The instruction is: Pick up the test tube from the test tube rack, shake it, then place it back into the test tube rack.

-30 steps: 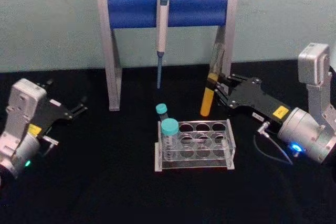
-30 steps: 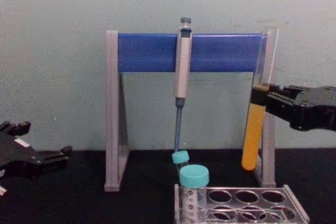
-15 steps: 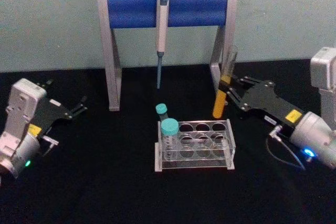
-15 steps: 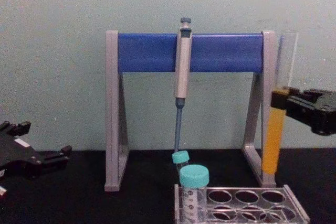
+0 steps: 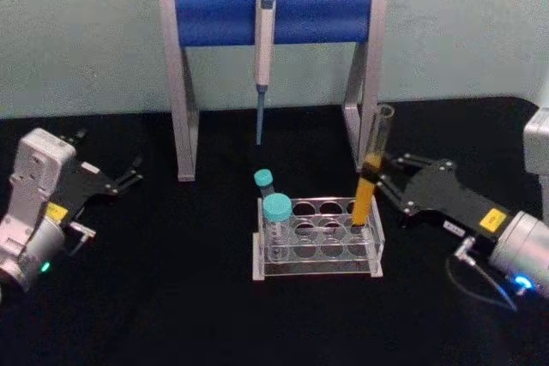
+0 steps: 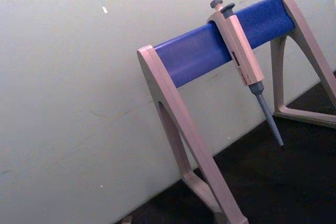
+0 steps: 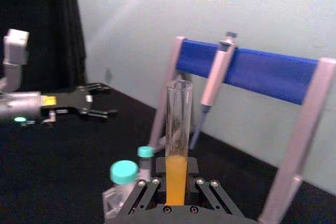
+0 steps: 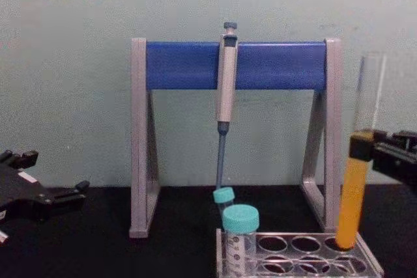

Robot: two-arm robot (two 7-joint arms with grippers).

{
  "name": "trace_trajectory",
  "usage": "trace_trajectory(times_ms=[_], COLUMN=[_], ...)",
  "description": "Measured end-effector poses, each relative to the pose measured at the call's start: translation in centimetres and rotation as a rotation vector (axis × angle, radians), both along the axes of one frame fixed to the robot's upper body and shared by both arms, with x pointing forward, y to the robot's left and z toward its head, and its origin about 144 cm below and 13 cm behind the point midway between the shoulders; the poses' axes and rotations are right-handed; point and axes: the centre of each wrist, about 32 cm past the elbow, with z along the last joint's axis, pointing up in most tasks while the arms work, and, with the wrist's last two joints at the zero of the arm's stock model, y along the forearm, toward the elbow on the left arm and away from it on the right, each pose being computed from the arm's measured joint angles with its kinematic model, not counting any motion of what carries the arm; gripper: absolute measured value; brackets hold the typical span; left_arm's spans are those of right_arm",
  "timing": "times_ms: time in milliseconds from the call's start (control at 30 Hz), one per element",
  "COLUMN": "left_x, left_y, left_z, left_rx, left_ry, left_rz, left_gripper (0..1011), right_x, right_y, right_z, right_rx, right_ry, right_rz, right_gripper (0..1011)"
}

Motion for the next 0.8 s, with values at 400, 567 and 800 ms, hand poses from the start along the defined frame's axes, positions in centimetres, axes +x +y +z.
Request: trace_trajectory(times_ms=[400,567,800], left_x=[0.0,0.0,0.0], left_y=[0.0,0.0,0.0], left_z=[0.0,0.0,0.0], left_rx=[0.0,0.0,0.0], left_ry=[0.0,0.0,0.0], left_rz=[0.0,0.0,0.0], left_gripper=[1001,1001,1001], right_x=[2.2,3.5,4.4], right_y=[2.6,3.4,3.4], right_z=[-0.3,-0.3,-0.3], right_rx=[0.046,0.061,0.058], right_ry=[0.0,-0.016,-0.033], right_rz=[0.078,0.058,-0.006], right_gripper=[218,220,220])
